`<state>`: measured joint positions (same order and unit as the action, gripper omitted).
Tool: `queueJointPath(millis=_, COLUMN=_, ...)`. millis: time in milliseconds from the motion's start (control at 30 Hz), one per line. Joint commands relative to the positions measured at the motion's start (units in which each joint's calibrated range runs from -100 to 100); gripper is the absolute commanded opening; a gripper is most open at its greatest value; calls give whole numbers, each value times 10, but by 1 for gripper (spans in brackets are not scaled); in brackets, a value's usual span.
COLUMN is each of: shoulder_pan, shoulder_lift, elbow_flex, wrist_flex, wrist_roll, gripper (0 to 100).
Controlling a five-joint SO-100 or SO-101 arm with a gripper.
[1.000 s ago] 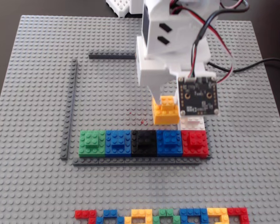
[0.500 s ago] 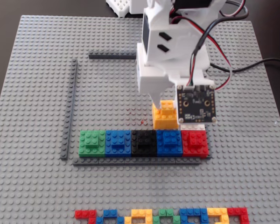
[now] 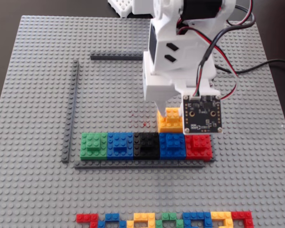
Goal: Grab the cube and place it into the grid
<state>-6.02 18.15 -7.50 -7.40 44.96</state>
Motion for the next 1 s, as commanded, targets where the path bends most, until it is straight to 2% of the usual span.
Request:
queueJointPath(millis=0, shoulder_pan=-3, shoulder_lift=-18, elbow_flex=-18, wrist_flex=-5, wrist_roll=-3, gripper=4)
queueJointPath(millis=967, shoulder_pan=6, shoulder_lift=-41, elbow_flex=25, wrist_flex=-21, wrist_roll=-9, gripper=16)
